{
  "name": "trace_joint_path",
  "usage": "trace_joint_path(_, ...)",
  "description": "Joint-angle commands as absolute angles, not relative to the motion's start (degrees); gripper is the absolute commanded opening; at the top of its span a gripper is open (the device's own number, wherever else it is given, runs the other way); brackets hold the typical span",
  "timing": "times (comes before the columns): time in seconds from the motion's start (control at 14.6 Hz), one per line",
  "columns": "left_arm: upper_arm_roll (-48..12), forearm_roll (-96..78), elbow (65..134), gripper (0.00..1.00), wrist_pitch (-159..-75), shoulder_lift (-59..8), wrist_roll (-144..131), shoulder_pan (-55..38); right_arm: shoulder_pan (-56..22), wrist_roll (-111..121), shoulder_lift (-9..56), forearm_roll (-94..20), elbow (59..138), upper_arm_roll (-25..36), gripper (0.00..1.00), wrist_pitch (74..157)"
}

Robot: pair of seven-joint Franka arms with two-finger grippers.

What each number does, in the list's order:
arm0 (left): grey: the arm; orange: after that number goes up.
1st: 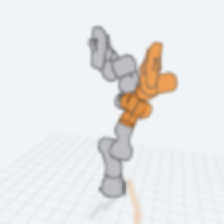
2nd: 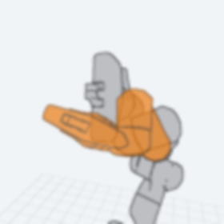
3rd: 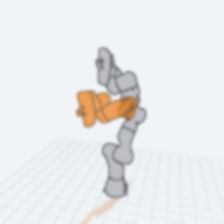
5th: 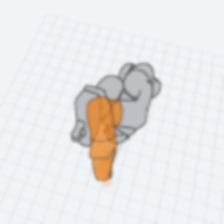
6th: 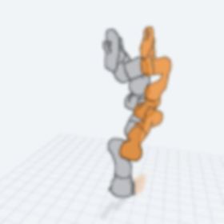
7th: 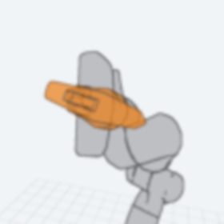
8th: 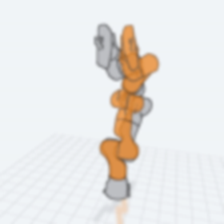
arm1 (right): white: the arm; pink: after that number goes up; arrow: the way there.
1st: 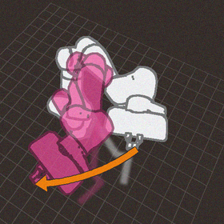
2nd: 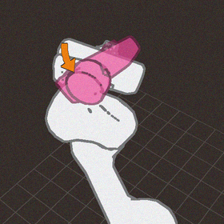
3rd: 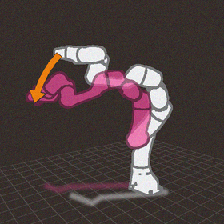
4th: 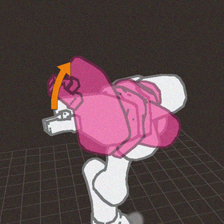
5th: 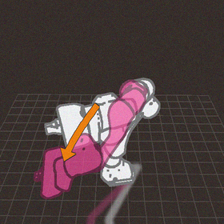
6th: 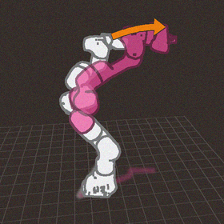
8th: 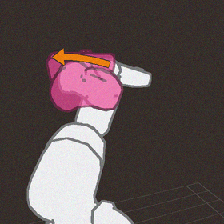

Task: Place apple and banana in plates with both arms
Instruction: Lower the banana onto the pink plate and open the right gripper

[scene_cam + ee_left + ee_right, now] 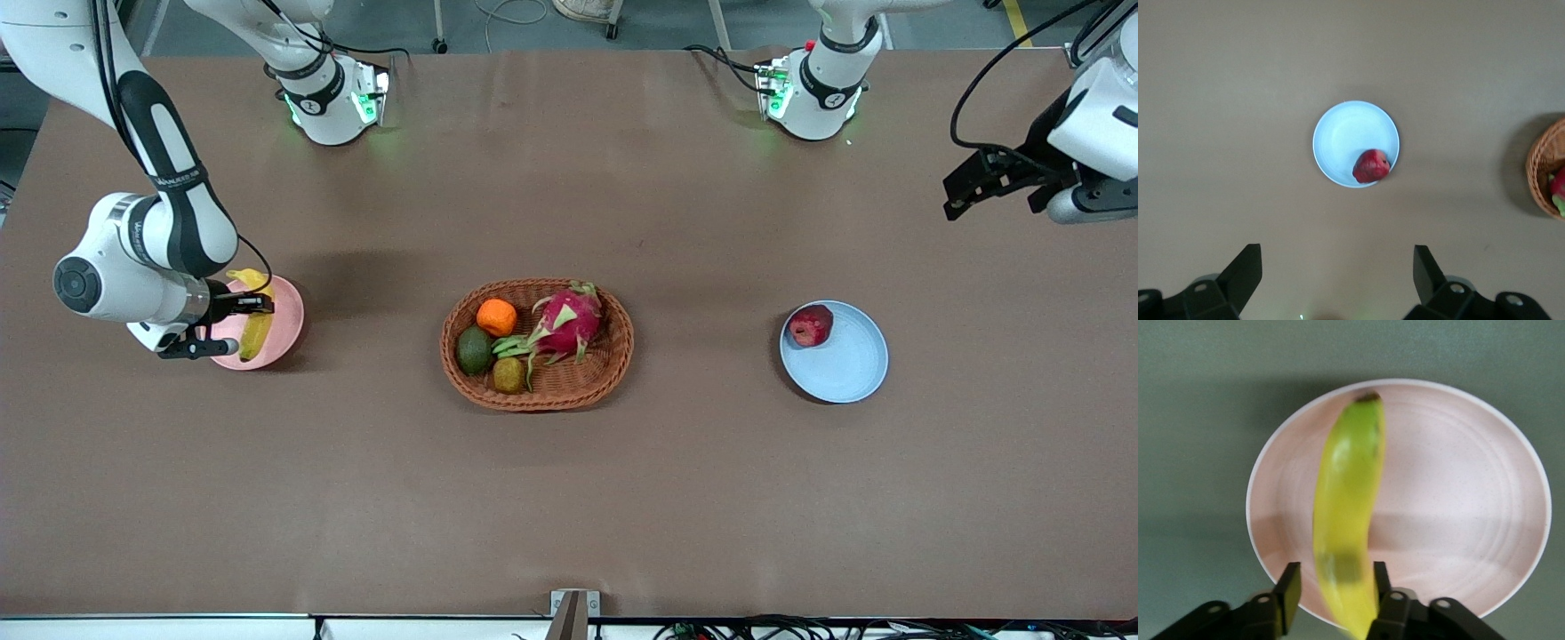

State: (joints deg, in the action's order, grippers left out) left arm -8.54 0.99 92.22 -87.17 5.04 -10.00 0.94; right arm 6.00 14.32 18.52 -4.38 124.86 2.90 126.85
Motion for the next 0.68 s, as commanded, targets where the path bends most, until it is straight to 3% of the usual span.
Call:
trace_joint_path(0.0,-7.91,0.09,96.76,1.00,-87.54,9.05,-8.35,0.35,7.47,14.06,16.27,-3.69,125.51,2.02,1.00,126.65)
trace_joint_path(0.14,-8.35,0.26,96.77,1.00,-87.28,8.97,-8.26,0.44,7.47,11.01,13.20,-3.78,120.62,2.02,1.00,120.02)
trace_joint_path(0.41,-8.52,0.79,96.24,1.00,-86.31,8.52,-8.17,0.53,6.86,2.64,12.57,-3.52,98.14,1.76,1.00,96.90)
trace_joint_path(0.62,-8.53,0.79,96.15,1.00,-86.04,8.61,-8.17,0.44,6.77,2.46,12.22,-3.43,86.43,1.41,1.00,89.58)
